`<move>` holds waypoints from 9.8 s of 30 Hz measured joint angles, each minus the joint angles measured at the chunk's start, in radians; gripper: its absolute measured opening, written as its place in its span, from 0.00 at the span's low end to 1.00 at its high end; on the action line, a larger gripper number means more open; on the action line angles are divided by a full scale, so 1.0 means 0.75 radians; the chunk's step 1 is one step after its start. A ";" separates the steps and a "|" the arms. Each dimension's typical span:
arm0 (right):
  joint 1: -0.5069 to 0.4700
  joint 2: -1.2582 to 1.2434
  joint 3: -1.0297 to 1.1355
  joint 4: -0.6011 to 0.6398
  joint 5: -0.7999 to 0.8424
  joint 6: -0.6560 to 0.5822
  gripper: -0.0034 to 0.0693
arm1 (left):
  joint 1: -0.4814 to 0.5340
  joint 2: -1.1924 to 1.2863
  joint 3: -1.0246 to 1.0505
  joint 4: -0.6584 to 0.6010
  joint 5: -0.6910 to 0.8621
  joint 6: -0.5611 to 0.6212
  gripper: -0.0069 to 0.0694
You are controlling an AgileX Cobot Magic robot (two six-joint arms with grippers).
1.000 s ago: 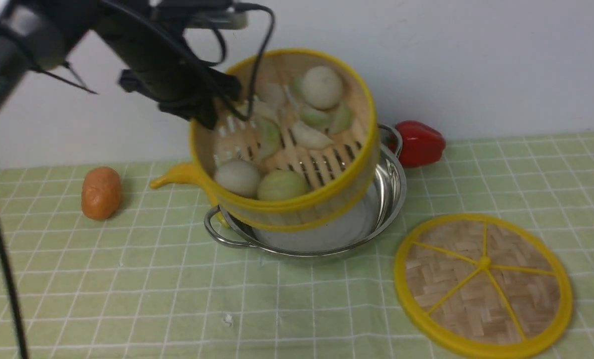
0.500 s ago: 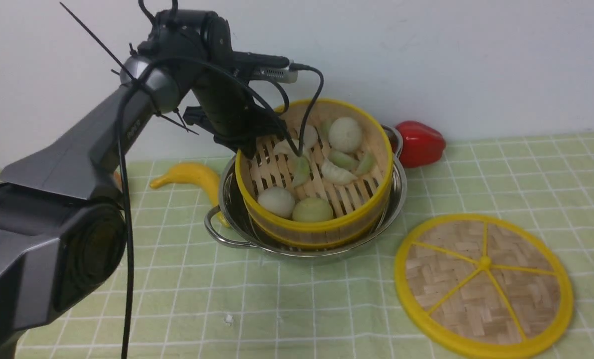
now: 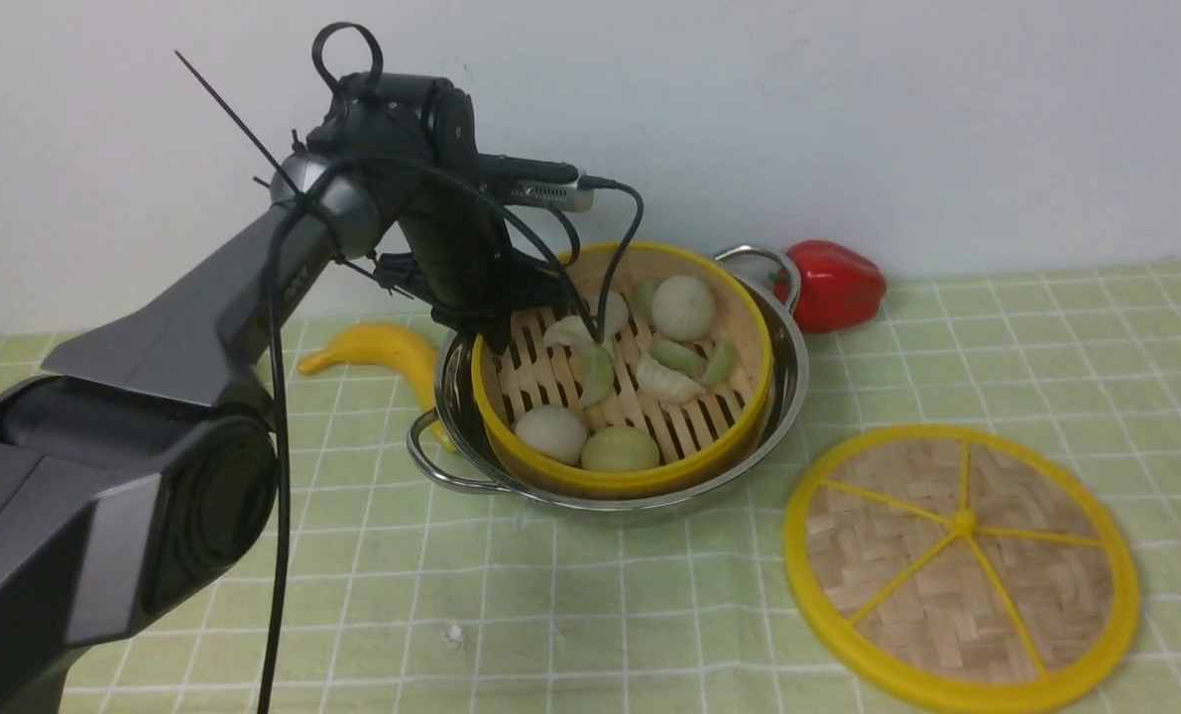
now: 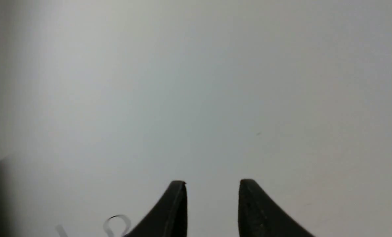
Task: Place the steamer in the pot on the green tablecloth, and put the lid on the steamer.
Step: 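Place the bamboo steamer basket with dumplings into the steel pot with the left gripper, then move the gripper down to the bamboo steamer lid and grasp its center knob, then place the bamboo steamer lid onto the steamer basket in the pot with the right gripper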
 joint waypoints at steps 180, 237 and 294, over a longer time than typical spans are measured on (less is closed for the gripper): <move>0.653 2.971 -2.641 1.599 1.836 -2.163 0.25 | -0.056 -2.626 1.921 -0.086 0.002 -0.074 0.09; 0.653 2.990 -2.679 1.594 1.864 -2.137 0.25 | -0.056 -2.626 1.921 -0.087 0.002 -0.070 0.09; 0.653 2.992 -2.678 1.611 1.845 -2.126 0.25 | -0.056 -2.626 1.922 -0.085 0.002 -0.064 0.09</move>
